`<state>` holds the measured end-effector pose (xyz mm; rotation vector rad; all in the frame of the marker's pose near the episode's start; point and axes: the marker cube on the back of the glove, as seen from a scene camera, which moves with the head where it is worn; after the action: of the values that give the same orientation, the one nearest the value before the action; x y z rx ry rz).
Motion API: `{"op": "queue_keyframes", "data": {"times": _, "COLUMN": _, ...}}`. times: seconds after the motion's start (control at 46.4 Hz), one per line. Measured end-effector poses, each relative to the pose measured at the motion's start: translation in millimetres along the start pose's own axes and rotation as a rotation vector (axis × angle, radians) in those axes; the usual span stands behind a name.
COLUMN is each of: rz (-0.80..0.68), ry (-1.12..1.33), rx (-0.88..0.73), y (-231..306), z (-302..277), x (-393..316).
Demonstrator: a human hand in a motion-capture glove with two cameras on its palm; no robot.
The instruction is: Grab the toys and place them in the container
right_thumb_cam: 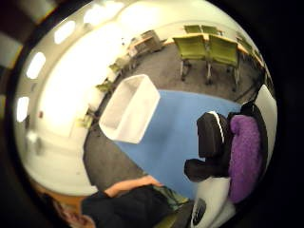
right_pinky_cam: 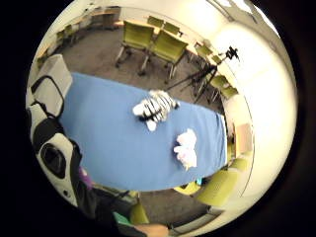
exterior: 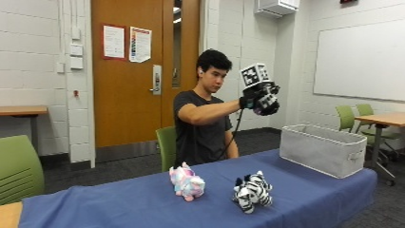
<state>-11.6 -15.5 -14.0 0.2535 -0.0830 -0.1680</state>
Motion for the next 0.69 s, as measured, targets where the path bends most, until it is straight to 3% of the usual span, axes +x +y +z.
{"op": "queue_keyframes", "data": {"times": 0.259, "rz": -0.187, "ry": -0.041, "rx": -0.001, "y": -124.4, "z": 9.9, "x": -159.1}}
{"op": "queue_keyframes", "data": {"times": 0.41, "rz": -0.305, "ry": -0.031, "rx": -0.026, "y": -145.9, "z": 35.5, "x": -245.2}}
{"op": "queue_keyframes", "data": {"times": 0.561, "rz": -0.206, "ry": -0.266, "rx": -0.069, "y": -171.8, "z": 50.8, "x": -217.1}}
{"op": "queue_keyframes", "data": {"times": 0.626, "rz": -0.278, "ry": -0.231, "rx": -0.074, "y": -171.3, "z": 60.2, "x": -219.6}}
{"op": "queue_keyframes", "data": {"times": 0.69, "rz": -0.241, "ry": -0.185, "rx": -0.093, "y": -173.4, "z": 68.4, "x": -222.8}}
